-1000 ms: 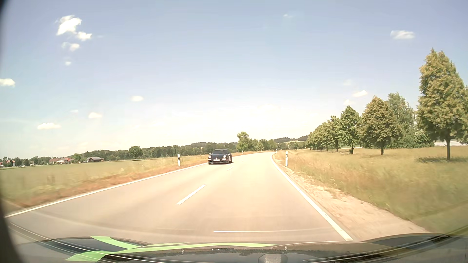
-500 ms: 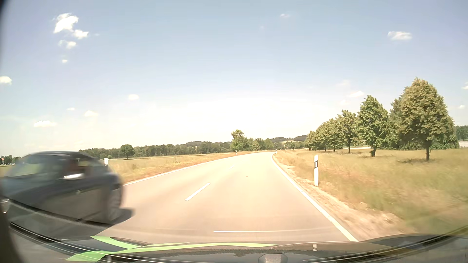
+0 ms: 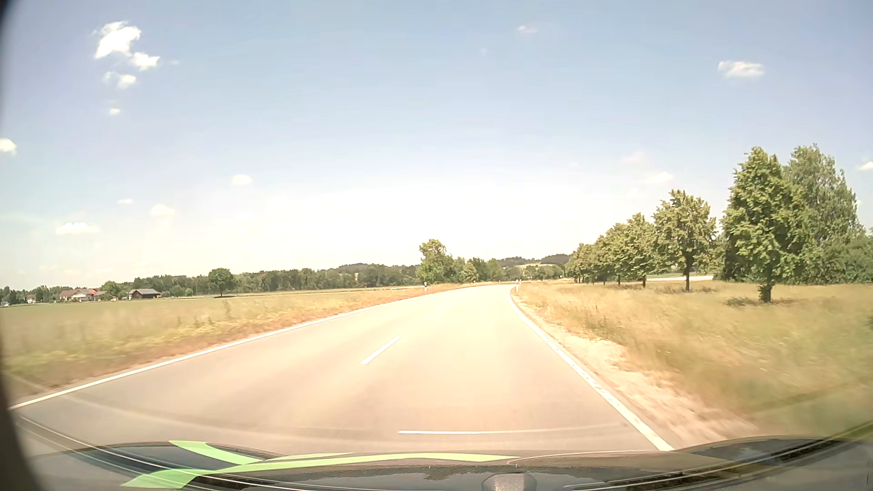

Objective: Follow the waypoints while adhering to traffic rules and regulations

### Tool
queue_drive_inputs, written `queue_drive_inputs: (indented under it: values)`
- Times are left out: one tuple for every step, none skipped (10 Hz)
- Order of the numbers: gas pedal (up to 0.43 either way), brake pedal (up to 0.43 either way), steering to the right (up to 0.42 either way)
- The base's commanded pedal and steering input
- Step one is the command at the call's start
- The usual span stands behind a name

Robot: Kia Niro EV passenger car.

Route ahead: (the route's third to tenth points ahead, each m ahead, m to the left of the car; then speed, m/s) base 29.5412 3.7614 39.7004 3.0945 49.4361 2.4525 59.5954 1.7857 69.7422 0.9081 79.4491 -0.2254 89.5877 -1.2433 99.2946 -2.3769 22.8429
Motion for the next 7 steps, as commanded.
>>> queue_drive_inputs:
  values:
    - [0.299,0.000,0.006]
    - [0.299,0.000,0.006]
    - [0.260,0.000,0.006]
    - [0.240,0.000,0.006]
    - [0.240,0.000,0.006]
    - [0.240,0.000,0.006]
    - [0.240,0.000,0.006]
